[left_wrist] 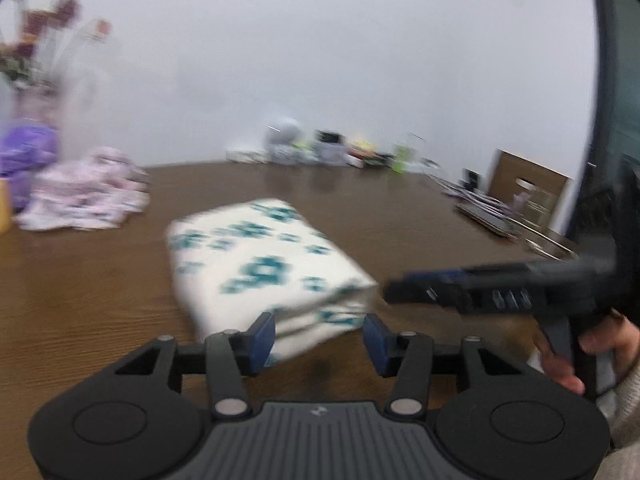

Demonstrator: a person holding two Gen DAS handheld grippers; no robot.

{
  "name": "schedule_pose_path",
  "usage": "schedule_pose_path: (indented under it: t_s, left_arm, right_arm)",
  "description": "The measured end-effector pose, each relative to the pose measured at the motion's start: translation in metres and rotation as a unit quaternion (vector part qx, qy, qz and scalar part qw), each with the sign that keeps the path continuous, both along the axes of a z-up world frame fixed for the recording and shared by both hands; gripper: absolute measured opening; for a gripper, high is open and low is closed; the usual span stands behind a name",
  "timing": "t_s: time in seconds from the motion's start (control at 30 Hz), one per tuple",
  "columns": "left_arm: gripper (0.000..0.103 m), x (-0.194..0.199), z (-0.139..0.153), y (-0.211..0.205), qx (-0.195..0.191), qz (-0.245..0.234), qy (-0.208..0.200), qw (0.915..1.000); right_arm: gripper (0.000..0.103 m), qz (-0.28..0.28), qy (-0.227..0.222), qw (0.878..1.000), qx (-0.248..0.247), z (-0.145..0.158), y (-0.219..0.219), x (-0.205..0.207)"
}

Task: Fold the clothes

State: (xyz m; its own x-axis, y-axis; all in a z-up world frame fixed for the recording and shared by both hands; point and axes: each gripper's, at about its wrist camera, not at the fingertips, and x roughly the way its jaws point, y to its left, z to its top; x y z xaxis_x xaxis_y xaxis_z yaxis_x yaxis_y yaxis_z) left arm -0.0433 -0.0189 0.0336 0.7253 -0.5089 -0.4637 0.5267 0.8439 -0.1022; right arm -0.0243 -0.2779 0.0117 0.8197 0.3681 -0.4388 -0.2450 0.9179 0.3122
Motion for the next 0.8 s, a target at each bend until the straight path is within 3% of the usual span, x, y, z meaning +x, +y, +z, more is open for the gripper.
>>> schedule_pose_path:
  t_s: [0.17, 0.3, 0.33, 0.37, 0.43, 0.53, 0.63, 0.73, 0.8]
  left_arm:
    - [0.051, 0.006, 0.001, 0.004, 0.06, 0.054, -0.029, 0.9963]
    - [0.05, 0.018, -0.011, -0.004, 0.111, 0.053, -0.028, 0.992]
    - [0.045, 0.02, -0.014, -0.007, 0.122, 0.057, -0.031, 0.9903]
    - [0.033, 0.021, -0.016, -0.008, 0.131, 0.061, -0.035, 0.9889]
    - [0.017, 0.022, -0.018, -0.006, 0.131, 0.065, -0.039, 0.9884]
    - [0.009, 0.022, -0.017, 0.001, 0.111, 0.072, -0.04, 0.9904]
    - [0.008, 0.023, -0.019, 0.004, 0.1, 0.073, -0.032, 0.9917]
    - [0.016, 0.021, -0.019, 0.003, 0.096, 0.069, -0.03, 0.9925]
    - [0.03, 0.018, -0.018, 0.0, 0.097, 0.066, -0.03, 0.9926]
  right_arm:
    - [0.034, 0.04, -0.026, 0.996, -0.079, 0.0, 0.042, -0.002]
    - [0.034, 0.022, -0.016, 0.992, -0.124, -0.004, 0.06, 0.01]
    - [0.034, 0.022, -0.015, 0.993, -0.119, -0.004, 0.06, 0.011]
    - [0.033, 0.022, -0.014, 0.993, -0.114, -0.003, 0.059, 0.012]
    - [0.019, 0.021, -0.012, 0.994, -0.103, -0.003, 0.058, 0.013]
    - [0.009, 0.019, -0.007, 0.997, -0.08, -0.002, 0.053, 0.014]
    - [0.006, 0.015, -0.001, 0.999, -0.043, -0.003, 0.042, 0.015]
    - [0.006, 0.009, 0.022, 1.0, -0.02, -0.01, 0.036, 0.021]
    - [0.008, 0.012, 0.018, 1.0, -0.022, -0.009, 0.037, 0.019]
